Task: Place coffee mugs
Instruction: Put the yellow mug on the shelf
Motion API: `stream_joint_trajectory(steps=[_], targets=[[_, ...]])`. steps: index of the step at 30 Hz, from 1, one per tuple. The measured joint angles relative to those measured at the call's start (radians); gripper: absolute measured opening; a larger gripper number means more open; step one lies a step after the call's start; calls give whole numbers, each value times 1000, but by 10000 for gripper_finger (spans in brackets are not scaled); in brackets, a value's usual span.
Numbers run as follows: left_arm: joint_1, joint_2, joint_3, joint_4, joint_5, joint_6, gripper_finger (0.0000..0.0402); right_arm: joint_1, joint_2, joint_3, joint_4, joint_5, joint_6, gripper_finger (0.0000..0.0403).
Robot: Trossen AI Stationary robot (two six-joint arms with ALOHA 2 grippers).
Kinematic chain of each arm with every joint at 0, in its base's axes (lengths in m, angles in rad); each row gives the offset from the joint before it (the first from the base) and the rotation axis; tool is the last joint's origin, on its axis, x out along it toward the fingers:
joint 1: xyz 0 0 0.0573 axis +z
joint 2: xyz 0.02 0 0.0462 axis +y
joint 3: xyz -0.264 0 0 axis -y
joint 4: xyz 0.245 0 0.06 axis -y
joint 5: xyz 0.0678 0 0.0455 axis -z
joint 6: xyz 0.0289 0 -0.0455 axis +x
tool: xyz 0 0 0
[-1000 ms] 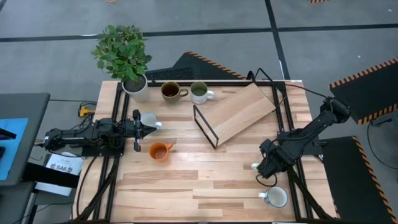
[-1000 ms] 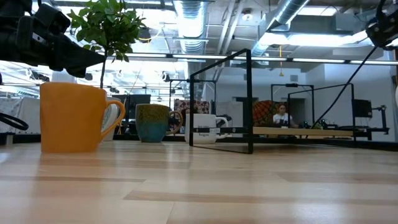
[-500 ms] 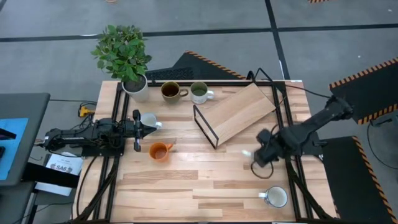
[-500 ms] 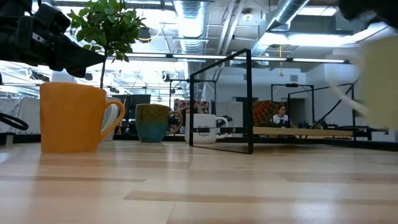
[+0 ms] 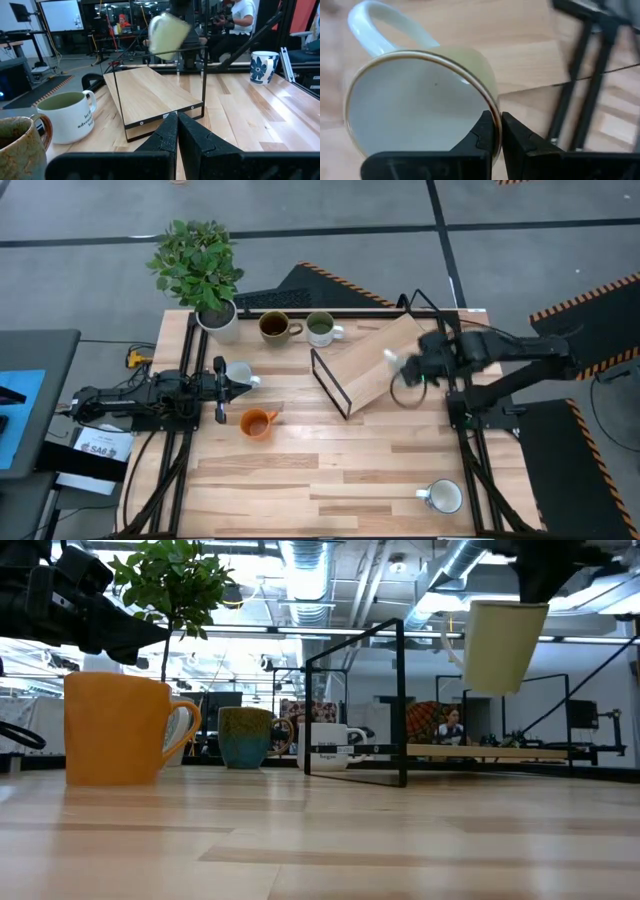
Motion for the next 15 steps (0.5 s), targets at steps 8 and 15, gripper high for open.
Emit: stream_joint_trajectory(steps=[8, 15], targets=[[0, 0, 0, 0, -2, 0, 0, -370, 15, 2, 11, 15, -190, 40], [0, 0, 0, 0, -2, 0, 0, -562, 54, 1, 232, 8, -352, 40]])
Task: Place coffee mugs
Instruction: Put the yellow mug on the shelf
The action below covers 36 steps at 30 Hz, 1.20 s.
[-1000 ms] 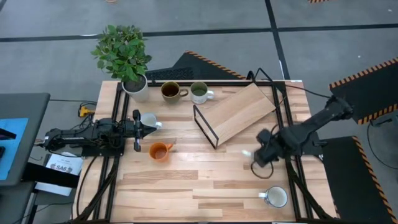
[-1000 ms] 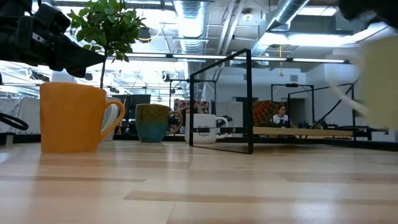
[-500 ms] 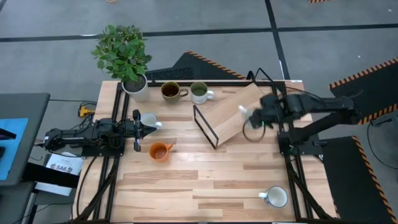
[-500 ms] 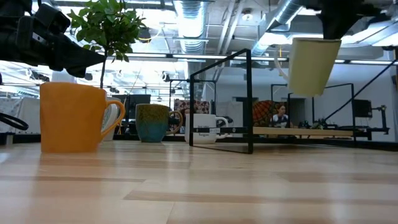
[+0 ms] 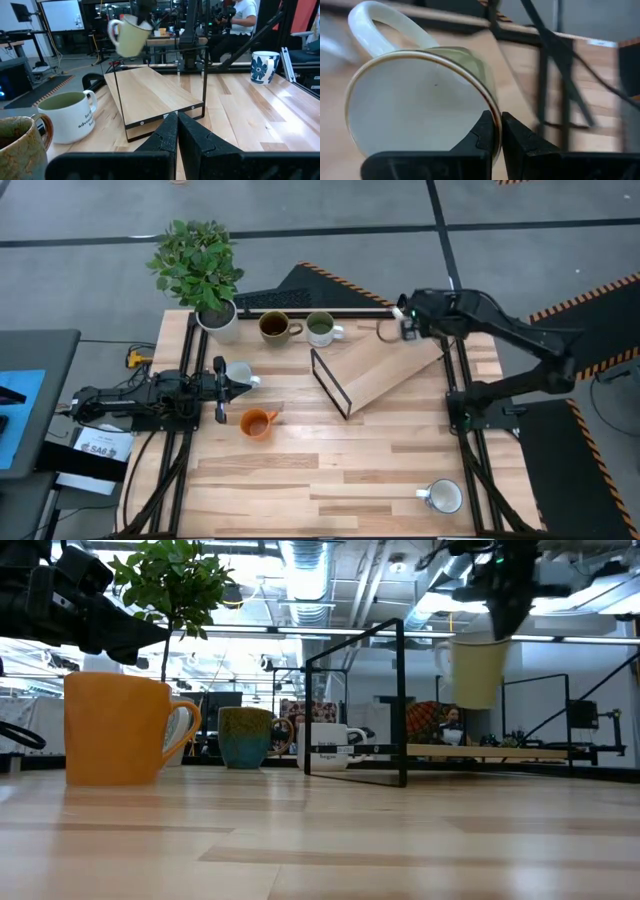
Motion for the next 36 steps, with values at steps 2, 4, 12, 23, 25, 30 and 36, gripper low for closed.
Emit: stream_joint_trajectory(steps=[2, 4, 12, 23, 25, 30, 36], targets=[[0, 0, 0, 0, 0, 0, 0, -44, 25, 1, 70, -19, -43, 40], [0, 0, 0, 0, 0, 0, 0, -94, 62, 1, 115, -62, -86, 40], [0, 0, 0, 0, 0, 0, 0, -210, 235, 1, 180, -130, -194, 40], [0, 0, 0, 0, 1, 0, 0, -251, 260, 1, 201, -149, -229, 40], [0, 0, 0, 0, 0, 0, 0, -251, 256, 0, 200, -133, -229, 42], [0, 0, 0, 0, 0, 0, 0, -253, 253, 1, 221, -121, -225, 118], [0, 0, 0, 0, 0, 0, 0, -253, 252, 1, 244, -122, -221, 175]])
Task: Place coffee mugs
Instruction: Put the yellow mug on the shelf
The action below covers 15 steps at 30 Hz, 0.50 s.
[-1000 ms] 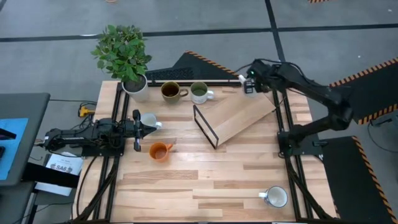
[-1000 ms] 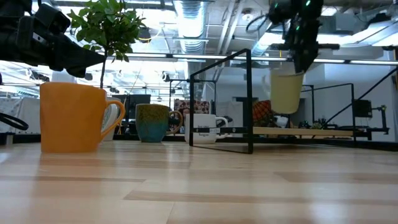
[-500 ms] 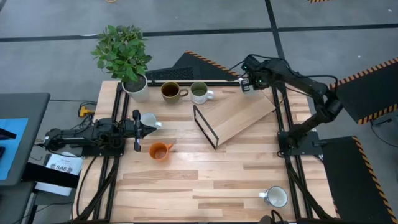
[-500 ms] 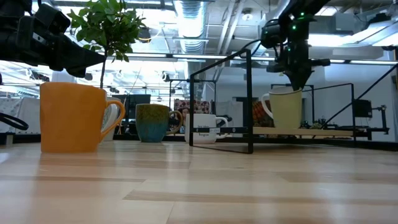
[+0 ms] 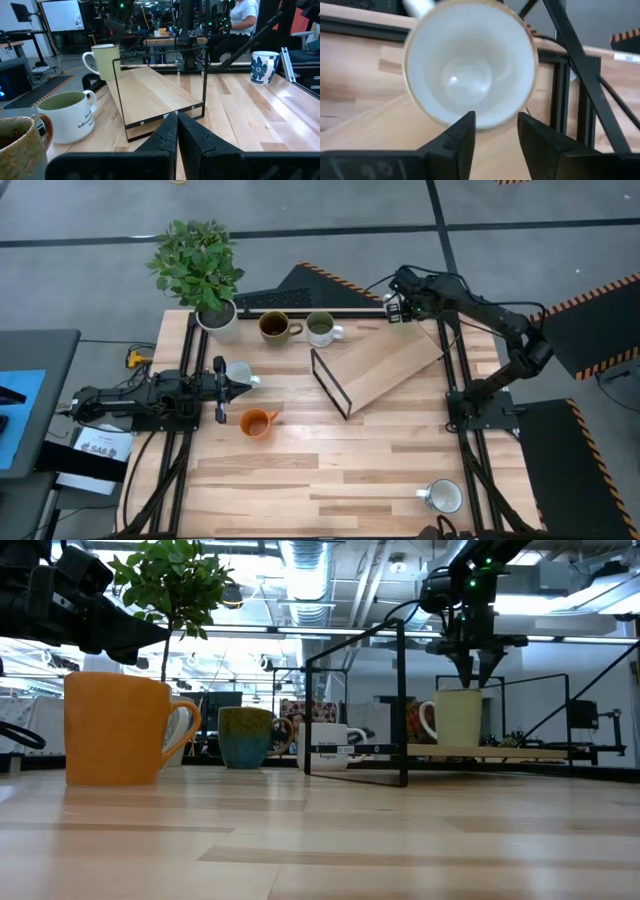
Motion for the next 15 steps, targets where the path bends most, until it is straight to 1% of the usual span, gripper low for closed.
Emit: stream_joint_trajectory(steps=[4, 9, 12, 15], targets=[[0, 0, 0, 0, 0, 0, 0, 0, 0, 0, 0, 2, -2, 177], [0, 0, 0, 0, 0, 0, 0, 0, 0, 0, 10, 3, -10, 163], [0, 0, 0, 0, 0, 0, 0, 0, -8, 0, 46, 6, -57, 155], [0, 0, 0, 0, 0, 0, 0, 2, -31, 0, 81, 33, -84, 149]])
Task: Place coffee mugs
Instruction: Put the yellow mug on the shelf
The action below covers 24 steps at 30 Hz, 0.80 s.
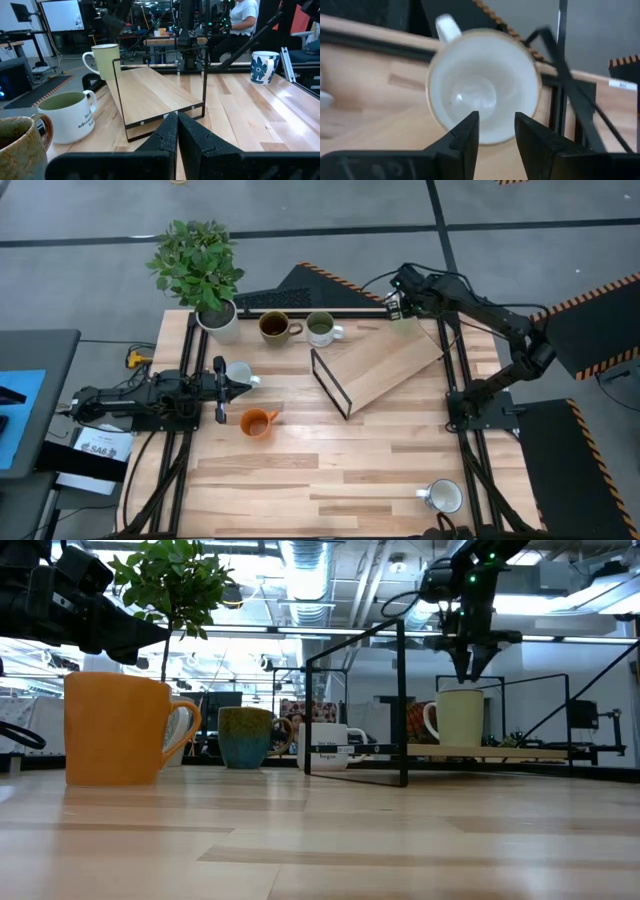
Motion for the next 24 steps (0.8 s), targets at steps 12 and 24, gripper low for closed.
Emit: stream_joint_trajectory(steps=[12, 24], targets=[[0, 0, 0, 0, 0, 0, 0, 159, -148, 1, 155, -48, -93, 145], [0, 0, 0, 0, 0, 0, 0, 324, -109, 0, 287, 144, -177, 133]])
